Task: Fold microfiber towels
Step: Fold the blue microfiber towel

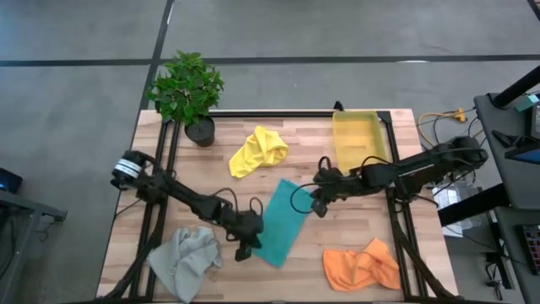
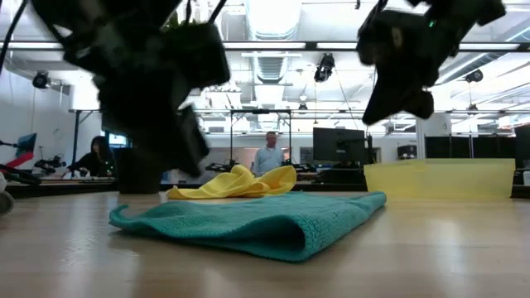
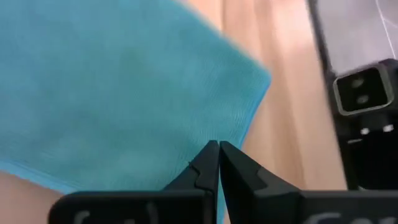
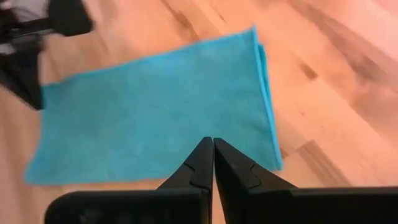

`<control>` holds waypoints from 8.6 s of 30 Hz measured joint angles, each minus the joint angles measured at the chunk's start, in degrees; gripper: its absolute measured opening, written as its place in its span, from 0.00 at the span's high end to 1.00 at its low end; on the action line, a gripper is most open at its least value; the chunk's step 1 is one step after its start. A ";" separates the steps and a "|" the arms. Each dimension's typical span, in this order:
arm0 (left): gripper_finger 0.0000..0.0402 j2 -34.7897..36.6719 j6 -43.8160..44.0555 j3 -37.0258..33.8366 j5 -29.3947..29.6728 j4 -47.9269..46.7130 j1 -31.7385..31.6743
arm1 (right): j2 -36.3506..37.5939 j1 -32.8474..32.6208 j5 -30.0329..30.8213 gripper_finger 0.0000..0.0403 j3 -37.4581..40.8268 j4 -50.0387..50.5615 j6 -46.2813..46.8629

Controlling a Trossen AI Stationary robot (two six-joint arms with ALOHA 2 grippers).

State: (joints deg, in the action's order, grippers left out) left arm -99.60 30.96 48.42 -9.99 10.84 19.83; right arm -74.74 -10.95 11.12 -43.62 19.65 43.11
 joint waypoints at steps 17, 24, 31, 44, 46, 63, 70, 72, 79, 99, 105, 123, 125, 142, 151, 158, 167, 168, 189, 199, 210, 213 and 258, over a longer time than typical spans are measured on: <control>1.00 -2.72 -16.52 7.66 -0.20 -2.54 -20.53 | 3.45 -4.16 2.12 0.98 0.25 1.90 -1.68; 1.00 -13.43 -25.23 21.19 -2.82 -15.14 -23.12 | 3.45 -4.16 3.90 0.98 0.25 3.88 -5.72; 1.00 -20.67 -25.00 31.29 -0.56 -20.89 -23.25 | 3.72 -4.16 4.10 0.98 0.25 5.76 -6.89; 1.00 -20.50 -10.24 32.59 15.48 -27.73 -23.25 | 4.24 -4.16 4.58 0.98 0.49 8.95 -10.02; 1.00 -20.32 -9.13 32.46 16.68 -30.27 -23.20 | 4.24 -4.16 4.74 0.98 0.51 9.03 -10.51; 1.00 -12.46 1.09 35.75 43.34 -53.74 -17.61 | 4.22 -4.16 5.68 0.98 0.57 7.93 -9.37; 1.00 -2.42 -6.08 28.13 43.57 -53.15 -11.34 | 4.17 -5.42 4.23 0.98 1.29 -6.35 -10.56; 1.00 1.02 -6.26 24.34 42.23 -52.66 -8.86 | 4.16 -5.99 2.33 0.98 2.23 -13.63 -10.67; 1.00 11.91 -13.06 7.91 26.60 -36.90 1.57 | 0.15 -8.46 -3.18 0.98 3.26 -25.15 -10.82; 0.89 9.08 -44.14 -0.38 19.95 -16.89 10.91 | -19.20 -14.43 -8.35 0.72 -7.70 -23.43 -11.65; 0.77 5.96 -50.72 1.16 19.58 -16.03 10.60 | -18.73 -14.26 -8.03 0.74 -10.48 -17.80 -11.65; 0.75 -7.55 -53.61 7.53 19.97 -15.31 10.16 | -18.73 -14.28 -8.07 0.81 -10.79 -16.43 -9.25; 0.75 -8.27 -50.17 7.63 19.58 -15.32 9.69 | -18.73 -14.28 -8.07 0.81 -10.79 -16.43 -9.25; 0.99 -10.94 -38.82 7.56 14.55 -19.35 8.07 | -18.97 -14.29 -8.09 0.81 -10.79 -17.35 -10.16; 1.00 -10.46 -38.74 7.43 14.52 -19.25 7.92 | -23.14 -14.43 -9.40 0.70 -12.43 -18.95 -30.19; 1.00 -8.93 -37.22 7.32 14.48 -18.76 7.55 | -27.71 -14.43 -10.02 0.55 -14.05 -18.54 -45.91; 1.00 -7.45 -36.78 7.19 14.09 -18.54 6.94 | -34.90 -14.54 -9.75 0.55 -18.01 -16.96 -56.91; 1.00 -7.45 -36.00 7.19 14.11 -18.54 6.89 | -35.87 -14.54 -9.75 0.56 -18.51 -16.16 -57.81; 1.00 -3.78 -32.84 6.68 15.78 -19.27 6.66 | -36.89 -14.90 -8.96 0.97 -23.92 -2.23 -51.69; 1.00 1.75 -32.83 6.41 7.74 -18.85 6.60 | -31.12 -14.87 -16.40 0.98 -23.58 -2.56 -44.91; 1.00 4.32 -32.75 6.80 1.73 -17.35 6.27 | -28.91 -14.87 -22.54 0.98 -23.51 -2.45 -40.00; 1.00 5.13 -32.73 6.49 3.10 -17.66 5.67 | -28.57 -14.65 -22.76 0.98 -23.49 -2.32 -38.53; 1.00 7.57 -35.04 6.21 15.12 -23.89 -8.34 | -17.23 3.32 -18.41 0.98 -10.62 -1.39 -33.09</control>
State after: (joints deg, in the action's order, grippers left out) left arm -92.03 -4.07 54.63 5.12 -13.05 11.49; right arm -91.96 -7.64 -7.29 -54.25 18.26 10.02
